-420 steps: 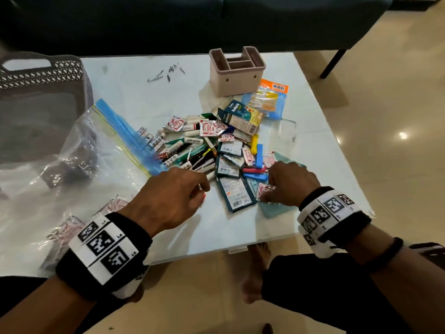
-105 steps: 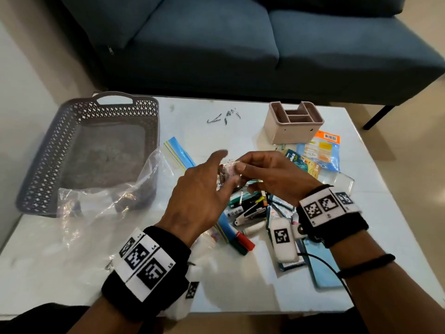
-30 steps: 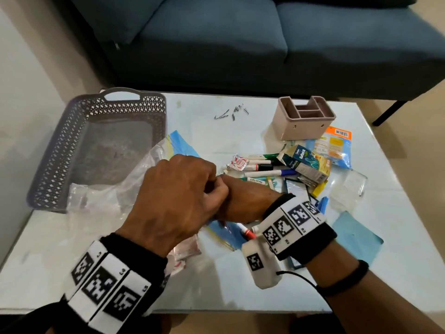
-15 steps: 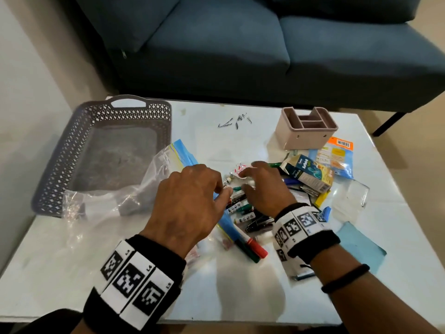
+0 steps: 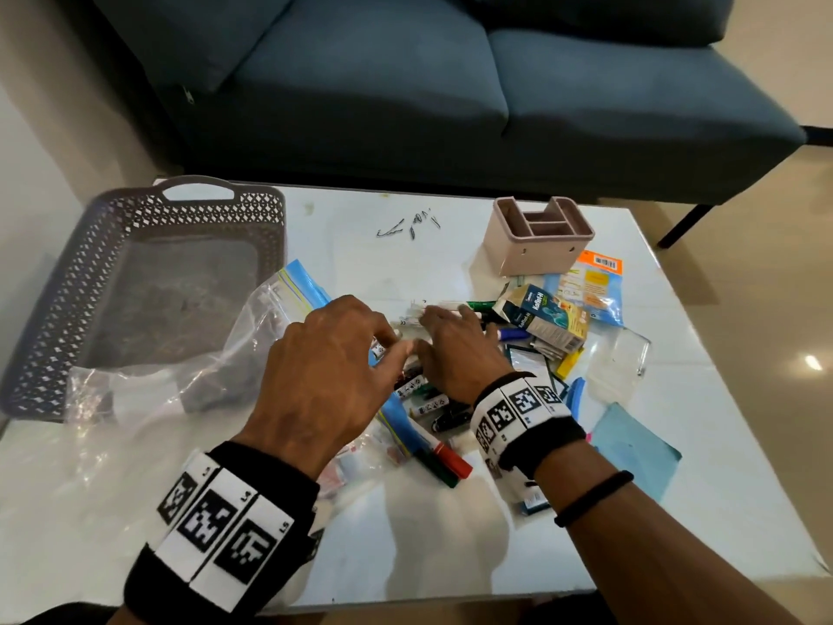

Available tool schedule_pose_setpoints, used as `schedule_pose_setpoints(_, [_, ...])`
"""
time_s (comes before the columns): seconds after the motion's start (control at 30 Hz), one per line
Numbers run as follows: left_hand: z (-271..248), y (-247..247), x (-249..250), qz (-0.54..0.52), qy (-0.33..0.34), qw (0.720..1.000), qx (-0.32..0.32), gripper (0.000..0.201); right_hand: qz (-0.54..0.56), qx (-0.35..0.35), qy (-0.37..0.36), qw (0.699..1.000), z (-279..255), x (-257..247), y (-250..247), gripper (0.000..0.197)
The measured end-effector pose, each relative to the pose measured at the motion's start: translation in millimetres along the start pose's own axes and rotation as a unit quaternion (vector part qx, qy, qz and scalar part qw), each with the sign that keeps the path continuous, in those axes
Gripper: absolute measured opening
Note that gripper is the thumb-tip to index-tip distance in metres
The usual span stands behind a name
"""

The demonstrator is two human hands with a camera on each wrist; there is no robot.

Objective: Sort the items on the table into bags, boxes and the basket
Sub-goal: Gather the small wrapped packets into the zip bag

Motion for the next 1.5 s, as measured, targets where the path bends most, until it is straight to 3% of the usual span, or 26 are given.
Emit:
schedule_pose_setpoints(0.1, [1.8,-3.4,5.9,-0.014,0.009,1.000,0.011,0.022,0.125,0.199,-0.099,0.967,-9.0,-15.5,-45.6,0.032])
schedule_pose_setpoints(0.17, [3.0,-3.5,11.6,-0.025,0.017,1.000,0.008,0.031,0.276,0.244,-0.124,0.922,-17.7,-15.6,-64.6,0.034])
schedule_pose_setpoints(0.3, [6.1,-6.4,11.7,-0.110,-0.018,0.993,0.035,0.047,0.598,0.125,-0.105,0.785,-27.2,-21.8,-67.2,0.049])
schedule_pose_setpoints(0.37, [7.4,-6.4,9.2,-0.163,-0.040,0.985,0.048,0.043,0.632,0.089,-0.104,0.763,-32.8,-24.9,-68.5,0.049])
schedule_pose_setpoints(0.53, [12.0,-3.9,10.7,-0.229,-0.048,0.970,0.066,0.009,0.578,0.121,-0.056,0.805,-29.3,10.2,-76.4,0.047])
schedule_pose_setpoints(0.63, [11.9,2.1,13.3,-0.207,-0.054,0.976,0.050,0.009,0.367,0.217,0.009,0.904,-29.7,57.5,-90.1,0.035])
schedule_pose_setpoints(0.7, [11.2,2.7,14.5,-0.181,-0.057,0.981,0.048,0.013,0.206,0.254,0.069,0.943,-34.9,91.0,-96.9,0.026])
schedule_pose_setpoints(0.8, [10.4,1.8,11.8,-0.156,-0.068,0.984,0.052,0.022,0.085,0.197,0.143,0.966,-34.2,139.3,-84.8,0.065])
schedule_pose_setpoints(0.87, [9.5,2.4,11.4,-0.148,-0.067,0.985,0.053,0.022,0.074,0.149,0.171,0.971,-30.6,161.3,-71.6,0.079])
schedule_pose_setpoints(0.93, [8.1,3.2,12.2,-0.139,-0.064,0.987,0.052,0.021,0.080,0.129,0.175,0.973,-27.8,170.1,-64.2,0.078])
schedule_pose_setpoints(1.1, [8.0,5.4,13.1,-0.129,-0.066,0.988,0.052,0.020,0.105,0.196,0.144,0.964,-29.2,150.3,-78.7,0.066])
schedule_pose_setpoints(1.23, [7.1,3.2,16.1,-0.140,-0.054,0.987,0.055,0.021,0.236,0.212,0.079,0.945,-22.9,115.2,-87.1,0.066])
schedule_pose_setpoints(1.33, [6.3,2.6,19.3,-0.146,-0.044,0.987,0.050,0.021,0.305,0.250,0.098,0.914,-23.5,122.8,-95.5,0.051])
schedule_pose_setpoints(1.43, [6.1,1.2,17.7,-0.148,-0.043,0.987,0.053,0.019,0.221,0.319,0.129,0.912,-34.5,150.1,-105.3,0.023])
schedule_pose_setpoints(1.5, [6.6,-0.1,16.2,-0.148,-0.044,0.986,0.056,0.018,0.165,0.298,0.138,0.930,-35.9,160.8,-97.2,0.023])
Point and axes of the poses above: each hand's wrist, its own z-axis towards the middle knuckle, its own y-axis out of the palm, x = y × z, the point moved 9 cm from there along z, towards the middle knuckle, and after that the axes turned 5 degrees about z, right-handed, at the moved point
